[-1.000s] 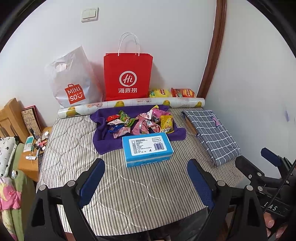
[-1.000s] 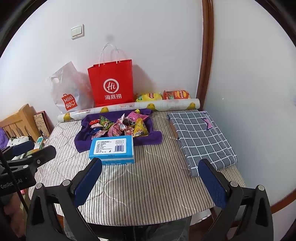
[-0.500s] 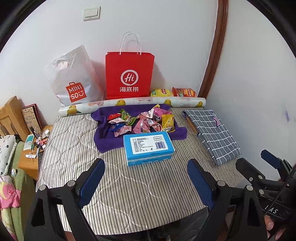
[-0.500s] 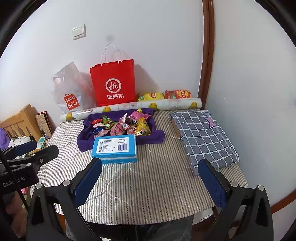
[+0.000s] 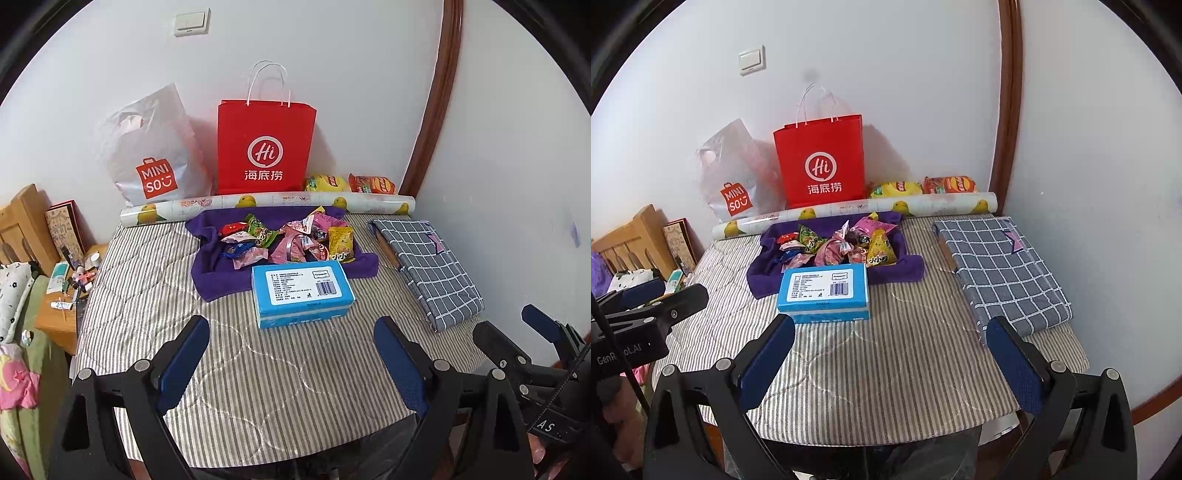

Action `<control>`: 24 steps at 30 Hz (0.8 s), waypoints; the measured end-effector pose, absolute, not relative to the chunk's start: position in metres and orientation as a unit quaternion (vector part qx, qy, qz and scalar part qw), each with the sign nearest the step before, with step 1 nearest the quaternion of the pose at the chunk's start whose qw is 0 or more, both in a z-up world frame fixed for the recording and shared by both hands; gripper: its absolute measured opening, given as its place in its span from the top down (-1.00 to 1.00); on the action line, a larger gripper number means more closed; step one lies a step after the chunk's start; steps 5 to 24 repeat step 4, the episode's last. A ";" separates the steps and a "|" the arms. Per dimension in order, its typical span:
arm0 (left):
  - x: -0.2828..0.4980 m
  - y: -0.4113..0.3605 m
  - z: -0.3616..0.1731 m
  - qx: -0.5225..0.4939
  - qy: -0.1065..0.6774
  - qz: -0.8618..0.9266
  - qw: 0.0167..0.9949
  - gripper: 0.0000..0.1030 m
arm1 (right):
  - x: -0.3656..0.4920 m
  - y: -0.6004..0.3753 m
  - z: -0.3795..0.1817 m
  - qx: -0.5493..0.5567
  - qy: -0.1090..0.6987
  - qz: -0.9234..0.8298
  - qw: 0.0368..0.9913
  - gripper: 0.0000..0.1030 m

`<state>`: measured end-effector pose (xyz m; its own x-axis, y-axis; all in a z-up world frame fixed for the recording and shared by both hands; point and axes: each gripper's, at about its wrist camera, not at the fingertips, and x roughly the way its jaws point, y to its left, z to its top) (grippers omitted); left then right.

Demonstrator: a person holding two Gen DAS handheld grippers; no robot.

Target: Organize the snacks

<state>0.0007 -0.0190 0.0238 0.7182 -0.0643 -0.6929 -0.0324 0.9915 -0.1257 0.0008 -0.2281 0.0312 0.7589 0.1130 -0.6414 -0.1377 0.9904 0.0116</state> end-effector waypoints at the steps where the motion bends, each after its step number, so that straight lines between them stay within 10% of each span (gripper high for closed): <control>1: 0.002 -0.018 0.023 -0.065 0.375 -0.008 0.925 -0.76 | 0.001 -0.227 0.031 -0.019 0.341 0.067 0.938 -0.98; 24: 0.006 -0.017 0.019 -0.062 0.374 -0.006 0.925 -0.81 | 0.004 -0.225 0.028 -0.021 0.343 0.068 0.937 -0.98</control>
